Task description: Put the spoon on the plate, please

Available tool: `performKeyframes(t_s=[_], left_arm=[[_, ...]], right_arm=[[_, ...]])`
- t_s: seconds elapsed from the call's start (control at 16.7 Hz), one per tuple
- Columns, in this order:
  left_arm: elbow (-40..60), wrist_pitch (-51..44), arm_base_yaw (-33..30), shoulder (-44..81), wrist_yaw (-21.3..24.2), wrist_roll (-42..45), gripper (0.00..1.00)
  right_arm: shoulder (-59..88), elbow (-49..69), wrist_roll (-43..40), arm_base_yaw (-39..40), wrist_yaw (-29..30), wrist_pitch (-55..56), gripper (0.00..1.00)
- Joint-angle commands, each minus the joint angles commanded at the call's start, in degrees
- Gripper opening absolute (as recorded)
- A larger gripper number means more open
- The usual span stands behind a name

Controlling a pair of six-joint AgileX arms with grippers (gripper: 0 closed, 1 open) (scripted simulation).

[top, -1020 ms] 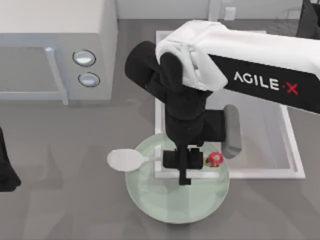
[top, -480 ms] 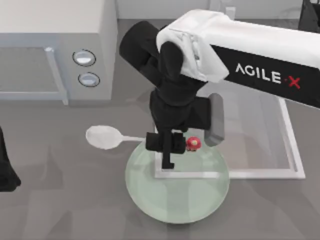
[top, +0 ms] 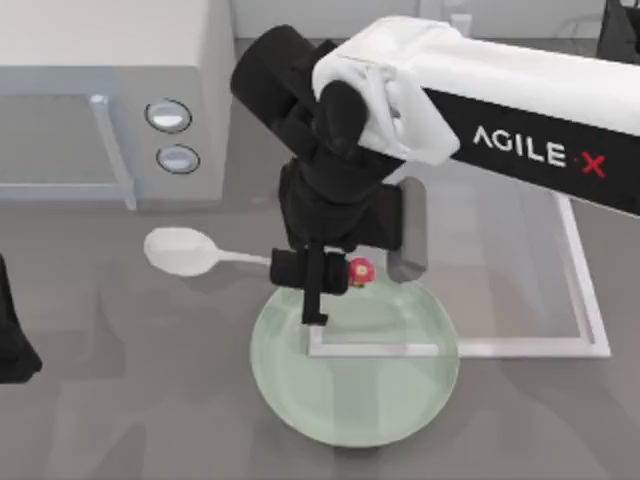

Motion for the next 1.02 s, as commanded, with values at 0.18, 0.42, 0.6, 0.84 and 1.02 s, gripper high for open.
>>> performKeyframes(t_s=[0.18,0.42,0.6,0.84,1.02], left_arm=[[0.00,0.00,0.00,0.00,0.00,0.00,1.00],[0.00,0.00,0.00,0.00,0.00,0.00,1.00],[0.00,0.00,0.00,0.00,0.00,0.00,1.00],[0.00,0.00,0.00,0.00,0.00,0.00,1.00],[0.00,0.00,0.00,0.00,0.00,0.00,1.00]], right_arm=[[-0.25,-1.80,0.26,0.44,0.87,-0.17,0.00],[0.53,-5.17,0.50,0.67,2.93,-1.98,0.00],[1.79,-7.92,0.57,0.59,4.48,-3.64,0.00],[2.96,-9.31,0.63,0.59,5.03,-4.29,0.00],[2.96,-9.31,0.63,0.59,5.03,-4.29,0.00]])
